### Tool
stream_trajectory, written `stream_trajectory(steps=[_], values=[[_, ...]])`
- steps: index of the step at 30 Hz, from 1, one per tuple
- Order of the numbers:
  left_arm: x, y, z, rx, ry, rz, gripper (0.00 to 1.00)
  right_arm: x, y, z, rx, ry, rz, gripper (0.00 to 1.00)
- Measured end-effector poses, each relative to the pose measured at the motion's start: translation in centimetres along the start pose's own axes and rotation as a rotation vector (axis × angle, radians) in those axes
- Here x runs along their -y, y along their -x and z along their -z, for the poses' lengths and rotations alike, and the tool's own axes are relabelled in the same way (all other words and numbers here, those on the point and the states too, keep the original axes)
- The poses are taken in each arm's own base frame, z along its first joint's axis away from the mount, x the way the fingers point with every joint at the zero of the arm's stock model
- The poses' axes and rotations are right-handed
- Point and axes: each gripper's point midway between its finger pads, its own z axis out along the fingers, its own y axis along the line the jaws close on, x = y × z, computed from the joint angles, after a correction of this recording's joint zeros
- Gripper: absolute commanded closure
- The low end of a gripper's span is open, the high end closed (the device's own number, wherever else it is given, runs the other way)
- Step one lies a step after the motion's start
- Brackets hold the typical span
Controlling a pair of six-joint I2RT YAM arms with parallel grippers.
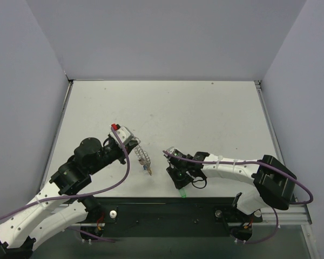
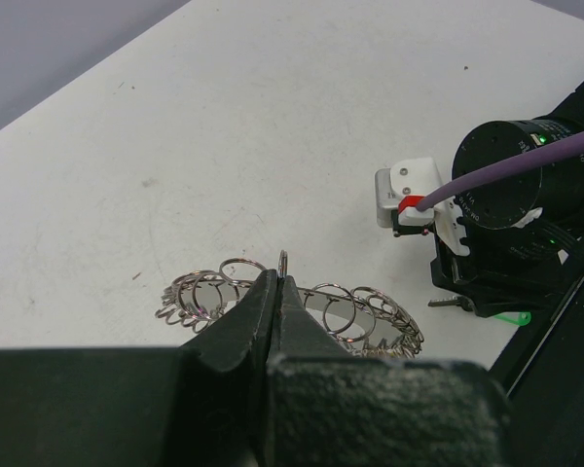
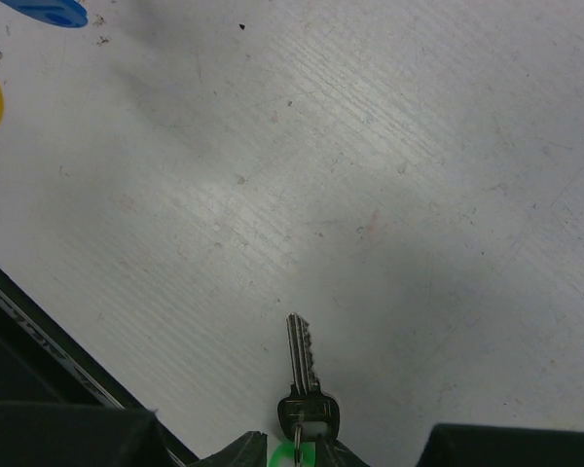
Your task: Put the keys on the keyring
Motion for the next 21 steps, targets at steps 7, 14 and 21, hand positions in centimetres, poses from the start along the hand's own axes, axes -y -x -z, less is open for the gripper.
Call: stream_trajectory(steps=[7, 14, 21], values=[[0.0, 0.2, 0.2, 0.009, 0.001, 0.0, 1.0, 0.1, -0.3, -0.1, -0.007, -0.003, 0.001, 0.73], [0.0, 0.2, 0.2, 0.01, 0.001, 0.0, 1.0, 0.2, -0.7, -0.2, -0.013, -0.005, -0.002, 0.74], [0.0, 0.2, 0.2, 0.01, 0.001, 0.0, 1.0, 0.2, -1.0, -0.2, -0.017, -0.004, -0.001, 0.74]])
